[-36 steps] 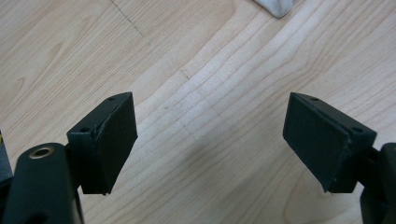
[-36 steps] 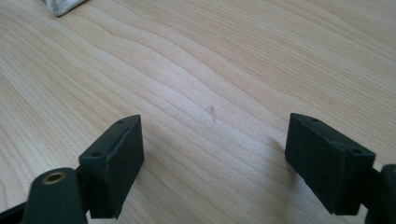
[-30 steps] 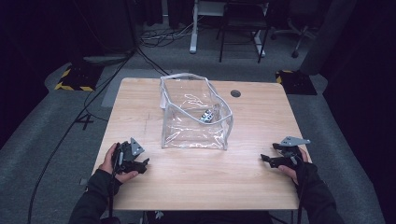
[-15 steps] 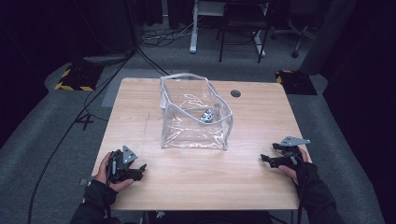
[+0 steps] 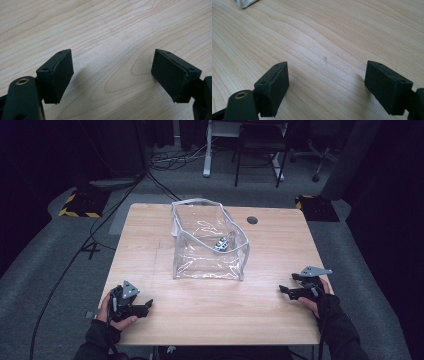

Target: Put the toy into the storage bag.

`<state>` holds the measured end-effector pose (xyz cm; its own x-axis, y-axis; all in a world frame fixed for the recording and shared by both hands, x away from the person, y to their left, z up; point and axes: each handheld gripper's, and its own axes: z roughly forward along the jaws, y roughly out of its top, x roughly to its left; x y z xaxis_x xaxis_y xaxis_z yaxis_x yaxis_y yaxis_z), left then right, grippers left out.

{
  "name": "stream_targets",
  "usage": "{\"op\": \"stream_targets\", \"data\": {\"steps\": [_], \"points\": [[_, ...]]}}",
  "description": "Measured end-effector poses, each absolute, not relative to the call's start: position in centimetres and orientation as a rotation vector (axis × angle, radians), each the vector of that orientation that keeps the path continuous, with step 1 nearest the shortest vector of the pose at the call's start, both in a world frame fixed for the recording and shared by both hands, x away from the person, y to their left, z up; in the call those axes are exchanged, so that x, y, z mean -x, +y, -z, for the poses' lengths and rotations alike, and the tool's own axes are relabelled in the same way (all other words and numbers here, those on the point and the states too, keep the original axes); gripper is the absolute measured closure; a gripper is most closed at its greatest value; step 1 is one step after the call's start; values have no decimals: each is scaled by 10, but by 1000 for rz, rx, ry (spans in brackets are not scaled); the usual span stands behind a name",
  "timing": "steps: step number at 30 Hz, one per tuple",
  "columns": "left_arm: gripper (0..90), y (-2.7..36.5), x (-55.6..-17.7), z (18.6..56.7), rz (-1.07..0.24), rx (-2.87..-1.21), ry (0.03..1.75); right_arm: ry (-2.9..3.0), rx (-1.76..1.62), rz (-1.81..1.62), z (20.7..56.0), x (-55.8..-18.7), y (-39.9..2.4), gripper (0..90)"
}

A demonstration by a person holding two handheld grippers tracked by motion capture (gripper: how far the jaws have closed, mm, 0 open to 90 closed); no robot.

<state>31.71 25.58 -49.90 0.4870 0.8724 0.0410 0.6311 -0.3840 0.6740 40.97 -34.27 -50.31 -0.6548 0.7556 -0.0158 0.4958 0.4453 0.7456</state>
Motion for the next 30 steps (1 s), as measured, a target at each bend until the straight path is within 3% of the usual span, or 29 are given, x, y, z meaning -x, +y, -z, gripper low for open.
{"op": "stream_targets", "data": {"steps": [5, 30], "points": [[176, 264, -316, 503, -470, -2090, 1267, 2354, -1067, -1044, 503, -410, -343, 200], [157, 266, -315, 504, -475, -2074, 1284, 2362, -1056, -1046, 503, -409, -342, 195]]}}
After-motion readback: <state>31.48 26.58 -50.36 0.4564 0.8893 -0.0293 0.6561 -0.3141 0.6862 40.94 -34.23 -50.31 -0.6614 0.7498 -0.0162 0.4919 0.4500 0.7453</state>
